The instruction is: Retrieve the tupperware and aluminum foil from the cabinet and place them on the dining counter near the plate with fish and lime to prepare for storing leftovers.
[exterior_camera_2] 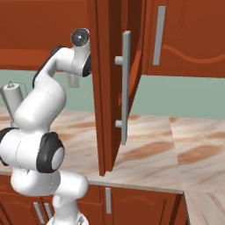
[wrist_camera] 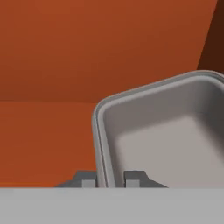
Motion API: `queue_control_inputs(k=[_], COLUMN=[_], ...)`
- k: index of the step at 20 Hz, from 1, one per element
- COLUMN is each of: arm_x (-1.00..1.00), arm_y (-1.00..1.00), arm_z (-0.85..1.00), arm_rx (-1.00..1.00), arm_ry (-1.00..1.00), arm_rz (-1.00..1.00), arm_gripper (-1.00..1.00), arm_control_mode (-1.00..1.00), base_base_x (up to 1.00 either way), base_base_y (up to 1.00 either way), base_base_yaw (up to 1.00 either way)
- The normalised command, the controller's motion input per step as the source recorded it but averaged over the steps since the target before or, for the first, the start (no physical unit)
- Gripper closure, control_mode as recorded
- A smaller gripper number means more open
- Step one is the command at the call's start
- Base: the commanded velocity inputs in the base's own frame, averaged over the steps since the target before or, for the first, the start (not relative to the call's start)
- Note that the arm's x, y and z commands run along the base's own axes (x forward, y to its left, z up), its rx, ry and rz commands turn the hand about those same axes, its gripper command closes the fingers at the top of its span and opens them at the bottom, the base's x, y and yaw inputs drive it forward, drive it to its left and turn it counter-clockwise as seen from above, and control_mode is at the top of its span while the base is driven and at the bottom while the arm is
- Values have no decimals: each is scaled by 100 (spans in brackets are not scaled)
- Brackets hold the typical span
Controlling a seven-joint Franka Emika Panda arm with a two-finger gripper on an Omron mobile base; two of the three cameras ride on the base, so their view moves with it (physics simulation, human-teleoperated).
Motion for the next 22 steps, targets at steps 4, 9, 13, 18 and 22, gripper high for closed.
queue_control_inputs(k=[4, 9, 13, 18, 22], arm_x=[-100, -100, -100, -100, -92], arm_y=[28, 28, 32, 33, 11], arm_z=[76, 35, -74, -93, -82], arm_rx=[0, 0, 0, 0, 0], arm_ry=[27, 29, -6, -3, 3], arm_rz=[0, 0, 0, 2, 0], arm_gripper=[100, 100, 100, 100, 100], arm_control_mode=[-100, -100, -100, -100, -100], base_base_x=[0, 0, 0, 0, 0], base_base_y=[0, 0, 0, 0, 0], base_base_yaw=[0, 0, 0, 0, 0])
